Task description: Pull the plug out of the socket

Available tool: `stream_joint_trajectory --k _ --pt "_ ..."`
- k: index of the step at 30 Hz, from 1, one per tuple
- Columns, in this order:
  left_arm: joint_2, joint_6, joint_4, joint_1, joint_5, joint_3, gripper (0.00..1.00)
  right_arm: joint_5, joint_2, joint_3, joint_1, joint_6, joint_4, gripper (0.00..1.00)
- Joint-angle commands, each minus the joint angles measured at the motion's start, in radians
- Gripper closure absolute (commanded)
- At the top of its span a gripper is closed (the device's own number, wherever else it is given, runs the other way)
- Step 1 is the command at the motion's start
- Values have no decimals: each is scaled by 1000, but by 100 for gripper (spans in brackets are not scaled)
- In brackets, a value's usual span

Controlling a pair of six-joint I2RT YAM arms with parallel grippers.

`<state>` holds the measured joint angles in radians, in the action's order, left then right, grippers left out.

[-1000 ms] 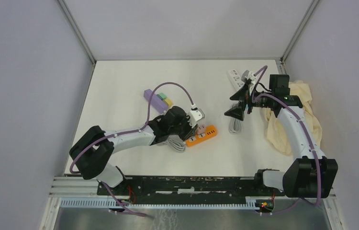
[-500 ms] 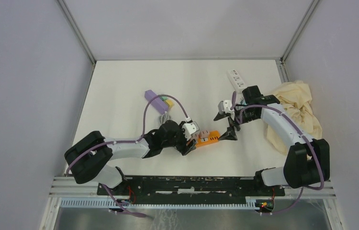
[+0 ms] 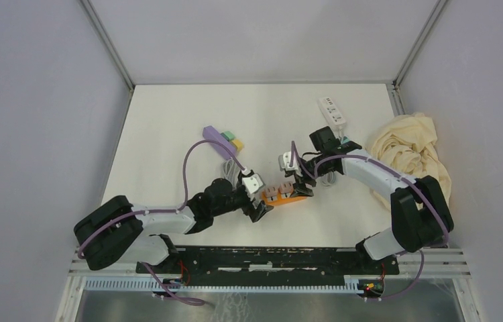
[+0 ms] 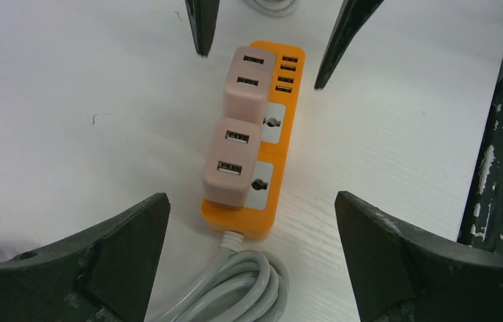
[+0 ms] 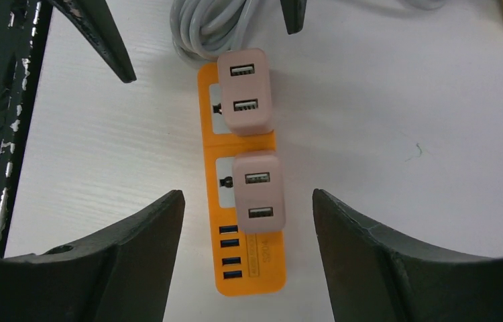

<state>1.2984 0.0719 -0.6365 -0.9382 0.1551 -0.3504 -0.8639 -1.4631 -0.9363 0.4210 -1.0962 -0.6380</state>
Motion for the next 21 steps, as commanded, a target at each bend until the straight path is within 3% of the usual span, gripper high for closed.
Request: stream_joint_trajectory --k 1,7,14,17,21 --pt "36 -18 -172 0 -20 18 3 108 -59 -34 63 78 81 27" --pt "89 -18 -251 0 -46 22 20 176 -100 -63 106 61 57 42" --pt "131 20 -311 2 -76 12 28 181 -96 -70 116 18 26 66" --pt "155 32 -290 1 -56 -17 41 175 -95 -75 119 9 14 74" --pt "184 42 -281 2 -30 -34 47 169 -99 -84 119 1 -6 78"
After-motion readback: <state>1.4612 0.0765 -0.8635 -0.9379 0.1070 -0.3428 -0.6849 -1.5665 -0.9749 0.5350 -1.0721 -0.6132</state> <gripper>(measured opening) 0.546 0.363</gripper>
